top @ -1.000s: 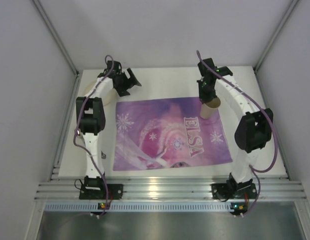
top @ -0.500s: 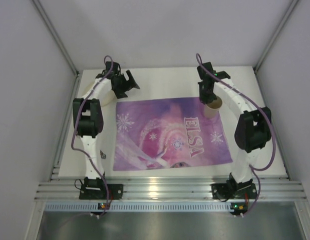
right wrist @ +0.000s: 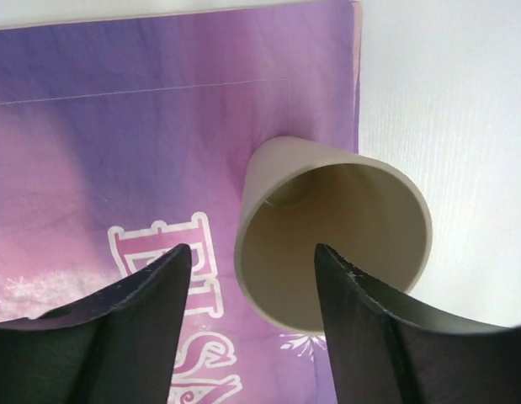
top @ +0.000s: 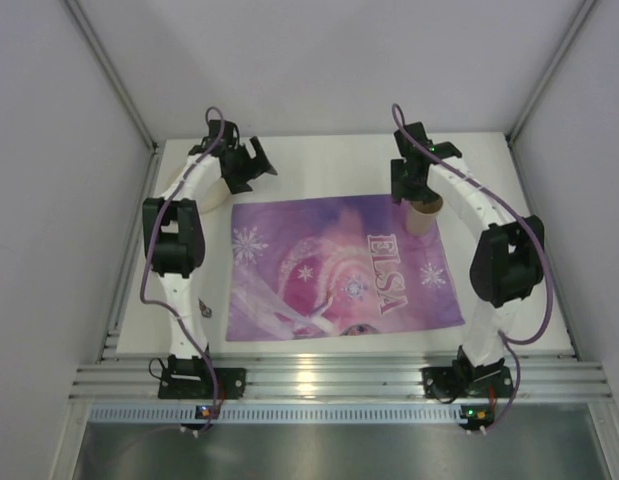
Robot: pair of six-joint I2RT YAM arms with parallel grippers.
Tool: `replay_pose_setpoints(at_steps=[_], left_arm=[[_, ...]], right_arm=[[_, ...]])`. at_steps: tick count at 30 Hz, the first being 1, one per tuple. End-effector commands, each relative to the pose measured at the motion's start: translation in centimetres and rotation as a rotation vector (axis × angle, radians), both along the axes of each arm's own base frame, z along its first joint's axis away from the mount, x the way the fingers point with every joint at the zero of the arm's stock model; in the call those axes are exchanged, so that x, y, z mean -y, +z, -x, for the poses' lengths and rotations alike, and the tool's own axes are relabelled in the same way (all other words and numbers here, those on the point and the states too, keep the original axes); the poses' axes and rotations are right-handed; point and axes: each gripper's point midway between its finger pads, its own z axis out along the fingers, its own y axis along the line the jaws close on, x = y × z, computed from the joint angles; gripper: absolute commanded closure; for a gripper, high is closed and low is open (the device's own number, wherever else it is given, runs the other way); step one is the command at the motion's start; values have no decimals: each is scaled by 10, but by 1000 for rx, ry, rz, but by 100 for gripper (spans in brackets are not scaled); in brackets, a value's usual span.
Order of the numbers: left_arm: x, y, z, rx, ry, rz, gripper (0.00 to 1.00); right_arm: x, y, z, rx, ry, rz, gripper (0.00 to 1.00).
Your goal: Set the dinner table for one person
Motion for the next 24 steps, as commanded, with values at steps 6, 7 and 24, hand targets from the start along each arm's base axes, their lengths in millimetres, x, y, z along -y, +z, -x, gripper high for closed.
replay_pose_setpoints(at_steps=[6,7,24], left_arm=[[-10,42,3,52,17,-62,2],[-12,43,2,51,27,-81,2],[-123,35,54,-14,730,-347,2]], right_arm=[[16,102,3,199,-71,10,32],[22,109,11,194,-92,17,32],[33,139,54,245,-79,-22,32]])
